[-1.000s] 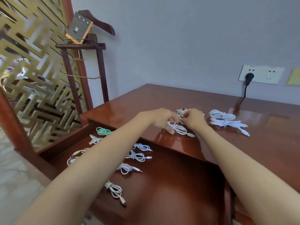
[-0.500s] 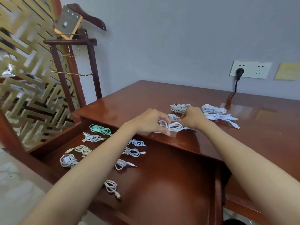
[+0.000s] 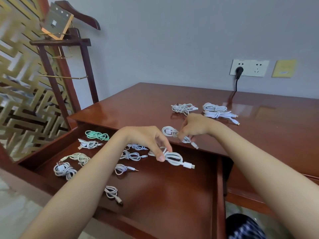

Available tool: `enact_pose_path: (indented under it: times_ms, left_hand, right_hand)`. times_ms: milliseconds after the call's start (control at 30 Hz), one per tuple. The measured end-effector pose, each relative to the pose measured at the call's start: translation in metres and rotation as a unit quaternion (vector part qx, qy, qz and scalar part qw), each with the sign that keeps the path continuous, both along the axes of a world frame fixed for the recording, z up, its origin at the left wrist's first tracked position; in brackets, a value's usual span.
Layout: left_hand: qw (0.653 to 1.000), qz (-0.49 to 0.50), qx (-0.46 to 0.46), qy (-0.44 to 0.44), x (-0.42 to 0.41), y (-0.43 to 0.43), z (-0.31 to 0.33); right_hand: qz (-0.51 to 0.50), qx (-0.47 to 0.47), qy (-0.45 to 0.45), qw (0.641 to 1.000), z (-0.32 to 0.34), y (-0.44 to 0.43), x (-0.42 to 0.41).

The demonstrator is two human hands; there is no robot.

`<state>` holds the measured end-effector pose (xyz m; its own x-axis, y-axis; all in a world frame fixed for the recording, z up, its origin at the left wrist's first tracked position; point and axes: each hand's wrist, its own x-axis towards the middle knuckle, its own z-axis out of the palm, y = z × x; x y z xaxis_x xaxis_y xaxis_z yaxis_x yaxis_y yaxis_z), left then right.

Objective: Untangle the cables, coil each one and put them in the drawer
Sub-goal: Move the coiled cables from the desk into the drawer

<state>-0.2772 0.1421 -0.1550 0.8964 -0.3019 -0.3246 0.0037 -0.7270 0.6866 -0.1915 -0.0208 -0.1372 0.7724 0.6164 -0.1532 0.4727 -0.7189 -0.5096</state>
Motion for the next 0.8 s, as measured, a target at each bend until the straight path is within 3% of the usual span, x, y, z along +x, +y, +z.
enact_pose_path:
  times_ms: [167, 367, 567, 800]
  left_hand:
    - [0.996, 0.036, 0.075, 0.025, 0.001, 0.014, -0.027]
    - [0.987, 0.109, 0.079, -0.089, -0.003, 0.017, -0.048]
    - [0.971, 0.118, 0.144, -0.151, -0.006, 0.016, -0.064]
    - [0.965, 0.097, 0.198, -0.145, -0.008, 0.010, -0.070]
  right_hand:
    - [0.003, -0.018, -0.025, 1.000, -0.009, -0.009, -0.028]
    - [-0.009, -0.092, -0.216, 0.972, -0.034, -0.019, -0.067]
    - [-0.016, -0.176, -0.230, 0.957, -0.072, -0.022, -0.074]
    - [-0.040, -0.177, -0.211, 0.960, -0.081, -0.032, -0.069]
